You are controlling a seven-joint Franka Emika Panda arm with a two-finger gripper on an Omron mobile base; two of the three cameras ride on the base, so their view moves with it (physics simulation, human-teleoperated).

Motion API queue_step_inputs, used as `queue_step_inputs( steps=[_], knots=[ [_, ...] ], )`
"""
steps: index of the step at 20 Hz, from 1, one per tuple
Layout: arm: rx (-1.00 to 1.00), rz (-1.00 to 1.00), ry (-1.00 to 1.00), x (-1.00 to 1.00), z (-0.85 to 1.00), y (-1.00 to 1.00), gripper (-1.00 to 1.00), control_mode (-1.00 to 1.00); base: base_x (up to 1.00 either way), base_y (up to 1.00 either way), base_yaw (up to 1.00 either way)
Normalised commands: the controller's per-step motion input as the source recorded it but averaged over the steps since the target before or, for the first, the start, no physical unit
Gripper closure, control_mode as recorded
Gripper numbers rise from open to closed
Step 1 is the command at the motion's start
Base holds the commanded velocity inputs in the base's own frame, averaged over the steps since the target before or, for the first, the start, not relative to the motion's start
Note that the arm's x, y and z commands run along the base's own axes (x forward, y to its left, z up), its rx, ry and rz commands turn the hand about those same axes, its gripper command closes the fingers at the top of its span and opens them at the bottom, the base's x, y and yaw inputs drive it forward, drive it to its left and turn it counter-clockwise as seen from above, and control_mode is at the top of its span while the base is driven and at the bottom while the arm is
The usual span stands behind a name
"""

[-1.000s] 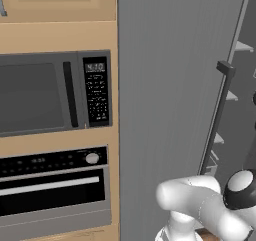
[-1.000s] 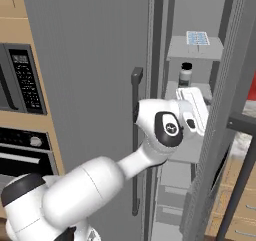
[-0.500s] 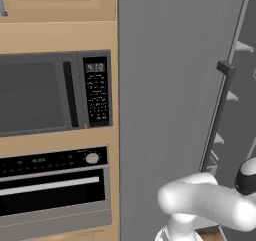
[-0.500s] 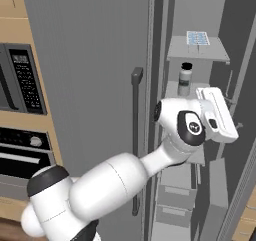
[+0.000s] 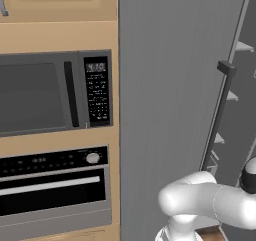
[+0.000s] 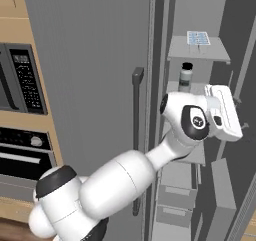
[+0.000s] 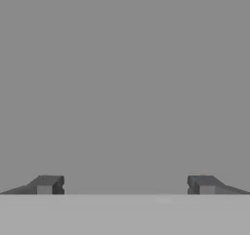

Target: Open the freezer door, pick up the ice cube tray from the freezer, and place it on the dining counter.

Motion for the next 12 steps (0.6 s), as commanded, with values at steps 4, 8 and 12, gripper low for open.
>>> queue_step_inputs(
  steps=[4,8,12],
  knots=[
    [0.0,0.0,0.01,-0.34,0.02,0.05,-1.0,-1.0,0.0,0.0,0.0],
    [0.0,0.07,0.01,-0.43,0.23,0.53,-1.0,-1.0,0.0,0.0,0.0],
    [0.0,0.16,0.07,-0.16,0.27,0.79,-1.0,-1.0,0.0,0.0,0.0]
  ],
)
